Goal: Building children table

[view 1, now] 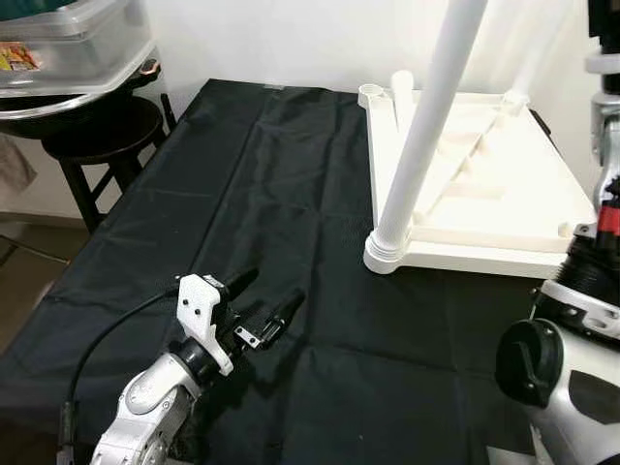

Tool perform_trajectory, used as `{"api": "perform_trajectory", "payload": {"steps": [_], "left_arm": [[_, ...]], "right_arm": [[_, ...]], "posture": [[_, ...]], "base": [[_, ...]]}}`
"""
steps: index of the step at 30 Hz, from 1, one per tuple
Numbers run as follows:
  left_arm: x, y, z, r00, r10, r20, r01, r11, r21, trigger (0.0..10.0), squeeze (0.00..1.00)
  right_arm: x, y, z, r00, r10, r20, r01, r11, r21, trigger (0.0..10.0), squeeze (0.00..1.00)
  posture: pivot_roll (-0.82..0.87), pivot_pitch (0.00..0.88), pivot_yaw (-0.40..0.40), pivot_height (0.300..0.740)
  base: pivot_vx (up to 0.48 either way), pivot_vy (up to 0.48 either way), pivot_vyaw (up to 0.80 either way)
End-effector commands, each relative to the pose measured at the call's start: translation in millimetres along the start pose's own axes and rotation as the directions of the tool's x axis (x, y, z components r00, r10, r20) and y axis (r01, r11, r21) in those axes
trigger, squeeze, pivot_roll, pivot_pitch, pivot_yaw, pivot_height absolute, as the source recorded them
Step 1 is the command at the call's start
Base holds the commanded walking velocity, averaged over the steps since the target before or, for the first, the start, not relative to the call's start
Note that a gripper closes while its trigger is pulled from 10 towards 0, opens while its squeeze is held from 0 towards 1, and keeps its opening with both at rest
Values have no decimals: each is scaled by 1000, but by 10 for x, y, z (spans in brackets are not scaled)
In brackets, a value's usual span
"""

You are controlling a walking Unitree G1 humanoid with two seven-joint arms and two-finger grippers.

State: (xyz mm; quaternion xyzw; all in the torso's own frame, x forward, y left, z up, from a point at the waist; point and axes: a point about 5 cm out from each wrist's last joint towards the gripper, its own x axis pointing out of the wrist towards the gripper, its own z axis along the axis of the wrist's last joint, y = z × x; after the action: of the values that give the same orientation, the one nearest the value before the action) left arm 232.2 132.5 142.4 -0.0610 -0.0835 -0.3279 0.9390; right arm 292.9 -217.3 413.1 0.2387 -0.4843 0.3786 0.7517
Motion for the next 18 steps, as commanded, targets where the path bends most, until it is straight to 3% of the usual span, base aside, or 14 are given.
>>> {"api": "perform_trajectory", "payload": {"steps": [1,9,17,18], "left_arm": [[-12,-9,-28,1000,-3,-2,3,1000,-3,10000,0],[-5,-5,-42,1000,-5,3,5,1000,-2,10000,0],[-3,-3,-44,1000,-4,4,4,1000,-2,10000,0],[-2,-3,-43,1000,-4,5,4,1000,-1,10000,0]], "right_arm": [[-2,47,40,999,33,16,-33,999,-3,0,0],[-2,65,39,999,51,9,-51,999,4,0,0],[-3,57,15,999,23,-27,-24,999,-45,0,0],[2,61,-12,998,25,-49,-28,997,-66,10000,0]], "posture": [[27,86,-26,740],[26,84,-30,740],[26,84,-30,740],[25,86,-29,740]], "base": [[0,0,0],[0,0,0],[0,0,0],[0,0,0]]}}
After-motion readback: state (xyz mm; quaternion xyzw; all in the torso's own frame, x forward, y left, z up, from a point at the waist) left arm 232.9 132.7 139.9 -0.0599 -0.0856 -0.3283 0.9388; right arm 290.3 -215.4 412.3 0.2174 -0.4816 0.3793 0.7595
